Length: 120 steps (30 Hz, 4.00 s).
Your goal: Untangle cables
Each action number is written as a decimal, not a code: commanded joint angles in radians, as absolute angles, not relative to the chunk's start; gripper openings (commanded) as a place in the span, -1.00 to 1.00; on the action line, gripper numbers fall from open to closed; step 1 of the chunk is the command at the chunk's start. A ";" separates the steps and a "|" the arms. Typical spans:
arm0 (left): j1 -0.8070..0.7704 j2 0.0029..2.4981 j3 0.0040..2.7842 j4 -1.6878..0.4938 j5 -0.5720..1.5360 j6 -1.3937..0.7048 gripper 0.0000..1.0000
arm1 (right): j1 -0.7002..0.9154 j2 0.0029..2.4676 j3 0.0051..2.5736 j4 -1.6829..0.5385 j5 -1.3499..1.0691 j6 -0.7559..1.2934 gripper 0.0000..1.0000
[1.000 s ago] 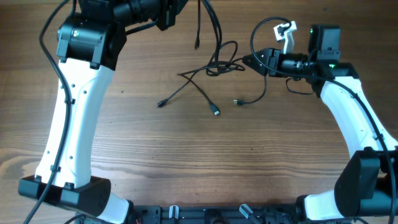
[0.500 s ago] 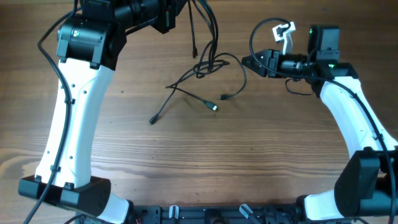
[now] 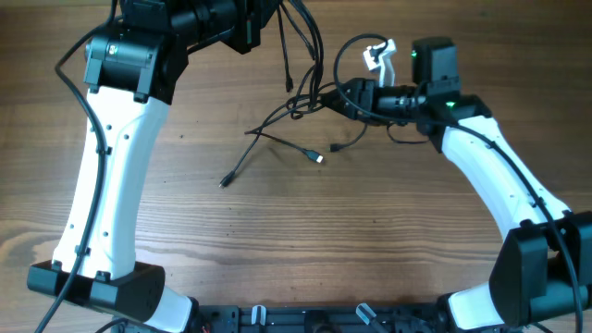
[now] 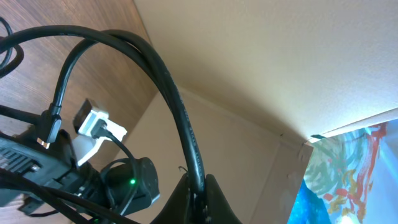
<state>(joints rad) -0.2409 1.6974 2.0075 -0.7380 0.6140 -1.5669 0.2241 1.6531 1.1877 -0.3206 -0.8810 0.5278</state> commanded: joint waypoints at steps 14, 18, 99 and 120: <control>-0.252 1.680 2.022 -0.792 0.616 -1.575 -0.92 | 0.276 1.774 1.183 -0.180 -0.744 0.764 -0.35; -0.257 1.680 2.022 -0.831 0.614 -1.570 -0.92 | 0.284 1.810 1.183 -0.141 -0.747 0.765 -0.58; -0.447 1.955 2.010 -1.094 0.920 0.043 0.11 | 0.032 1.660 1.525 -0.772 -0.971 0.426 -0.91; -0.527 1.981 2.010 -0.980 0.513 -0.189 0.03 | 0.028 1.661 1.525 -0.672 -1.016 0.497 -0.91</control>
